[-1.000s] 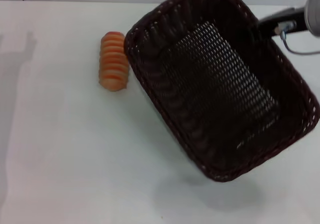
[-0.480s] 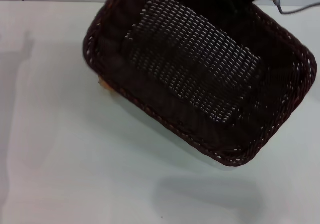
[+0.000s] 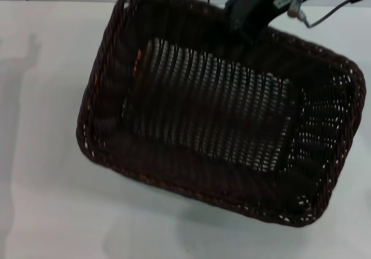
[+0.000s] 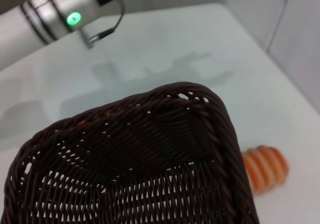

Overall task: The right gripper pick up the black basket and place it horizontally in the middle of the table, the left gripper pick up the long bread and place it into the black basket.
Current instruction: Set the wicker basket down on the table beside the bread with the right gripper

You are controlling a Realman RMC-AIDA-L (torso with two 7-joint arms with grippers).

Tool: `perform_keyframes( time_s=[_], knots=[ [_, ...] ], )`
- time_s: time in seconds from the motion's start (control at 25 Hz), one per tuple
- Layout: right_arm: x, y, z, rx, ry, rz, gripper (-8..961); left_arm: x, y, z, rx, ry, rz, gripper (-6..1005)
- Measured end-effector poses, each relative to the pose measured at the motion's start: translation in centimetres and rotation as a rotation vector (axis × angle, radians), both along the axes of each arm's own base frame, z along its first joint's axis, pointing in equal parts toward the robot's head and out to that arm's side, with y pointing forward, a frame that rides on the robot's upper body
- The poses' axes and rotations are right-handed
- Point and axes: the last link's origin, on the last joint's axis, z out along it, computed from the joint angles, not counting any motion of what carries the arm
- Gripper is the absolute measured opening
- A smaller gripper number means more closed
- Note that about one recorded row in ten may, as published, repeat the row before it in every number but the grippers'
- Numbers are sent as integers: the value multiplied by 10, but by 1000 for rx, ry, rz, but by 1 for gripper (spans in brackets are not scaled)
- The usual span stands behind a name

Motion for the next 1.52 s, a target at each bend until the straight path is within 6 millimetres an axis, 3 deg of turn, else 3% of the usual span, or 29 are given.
perform_keyframes(
  time_s=[0.64, 1.16, 1.24, 1.52],
  knots=[
    [2, 1, -37, -201, -154, 30, 179, 4, 7, 1, 12, 31, 9, 863],
    [-4, 1, -69, -243, -164, 52, 190, 8, 8, -1, 7, 35, -3, 863],
    [-1, -4, -79, -267, -195, 51, 191, 8, 8, -1, 7, 35, -4, 863],
    [6, -3, -86, -267, -208, 20, 197, 8, 7, -2, 6, 34, -4, 863]
  ],
)
